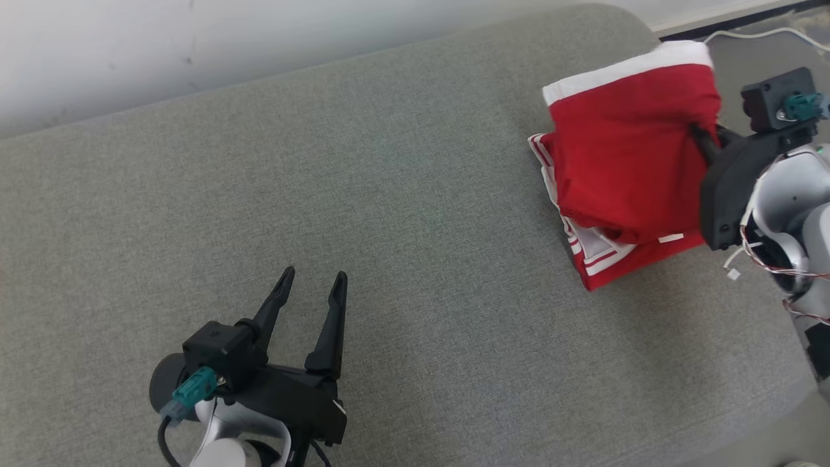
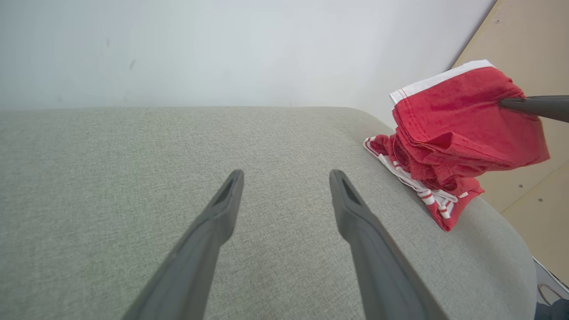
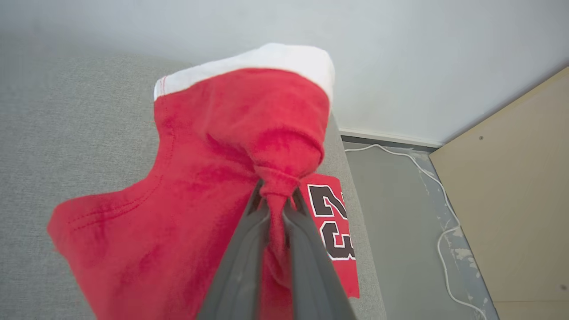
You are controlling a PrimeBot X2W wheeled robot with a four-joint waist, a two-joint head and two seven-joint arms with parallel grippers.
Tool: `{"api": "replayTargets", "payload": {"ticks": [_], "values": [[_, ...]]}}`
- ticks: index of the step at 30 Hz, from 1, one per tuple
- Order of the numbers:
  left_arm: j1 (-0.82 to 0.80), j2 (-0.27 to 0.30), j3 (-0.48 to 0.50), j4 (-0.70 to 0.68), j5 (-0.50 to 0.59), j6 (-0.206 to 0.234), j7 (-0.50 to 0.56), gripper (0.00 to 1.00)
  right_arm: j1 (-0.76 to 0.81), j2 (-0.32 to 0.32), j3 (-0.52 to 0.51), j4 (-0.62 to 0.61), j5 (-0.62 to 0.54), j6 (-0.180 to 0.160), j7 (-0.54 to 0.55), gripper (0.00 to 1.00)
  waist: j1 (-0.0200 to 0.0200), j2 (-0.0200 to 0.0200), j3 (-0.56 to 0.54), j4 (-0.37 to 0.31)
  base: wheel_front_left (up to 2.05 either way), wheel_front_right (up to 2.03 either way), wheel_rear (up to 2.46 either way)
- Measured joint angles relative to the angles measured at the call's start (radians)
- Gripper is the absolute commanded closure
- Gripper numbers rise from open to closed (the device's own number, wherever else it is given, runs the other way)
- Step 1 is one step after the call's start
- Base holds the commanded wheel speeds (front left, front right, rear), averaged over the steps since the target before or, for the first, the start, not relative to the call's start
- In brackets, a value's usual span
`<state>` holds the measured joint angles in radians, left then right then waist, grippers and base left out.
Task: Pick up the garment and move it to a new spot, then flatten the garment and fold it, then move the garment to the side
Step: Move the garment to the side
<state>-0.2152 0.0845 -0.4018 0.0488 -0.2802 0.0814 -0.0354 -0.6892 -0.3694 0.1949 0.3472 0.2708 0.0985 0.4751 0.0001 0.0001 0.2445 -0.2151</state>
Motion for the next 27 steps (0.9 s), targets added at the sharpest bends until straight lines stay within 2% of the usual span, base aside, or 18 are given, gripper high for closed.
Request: {"api": "replayTargets", "payload": {"ticks": [11,12,13,14,20,27], "values": [[-0.031,0.005,-0.019,-0.003,0.008,-0.011,0.017,0.0,-0.004,-0.081,0.002,0.095,-0.085,-0.003,-0.036,1.0,0.0,0.0,0.039,0.029,0.0,0.0,0.0],[-0.036,0.005,-0.022,-0.003,0.009,-0.012,0.018,0.0,-0.006,-0.088,0.006,0.107,-0.096,-0.003,-0.036,0.73,0.0,0.0,0.042,0.034,0.0,0.0,0.0],[-0.041,0.005,-0.023,-0.003,0.009,-0.012,0.018,0.0,-0.008,-0.096,0.01,0.116,-0.109,-0.003,-0.044,0.09,0.0,0.0,0.046,0.04,0.0,0.0,0.0],[-0.043,0.004,-0.024,-0.003,0.01,-0.012,0.018,0.0,-0.014,-0.103,0.01,0.125,-0.118,-0.008,-0.053,0.0,0.0,0.0,0.049,0.046,0.0,0.0,0.0],[-0.058,0.002,-0.03,-0.002,0.01,-0.013,0.019,0.0,-0.054,-0.138,-0.001,0.164,-0.148,-0.038,-0.1,0.0,-0.0001,0.0,0.069,0.085,0.0,0.0,0.0],[-0.06,0.0,-0.026,0.011,0.008,-0.013,0.018,0.0,-0.067,-0.125,0.016,0.198,-0.162,-0.044,-0.156,0.0,-0.0001,0.0,0.085,0.129,0.0,0.0,0.0]]}}
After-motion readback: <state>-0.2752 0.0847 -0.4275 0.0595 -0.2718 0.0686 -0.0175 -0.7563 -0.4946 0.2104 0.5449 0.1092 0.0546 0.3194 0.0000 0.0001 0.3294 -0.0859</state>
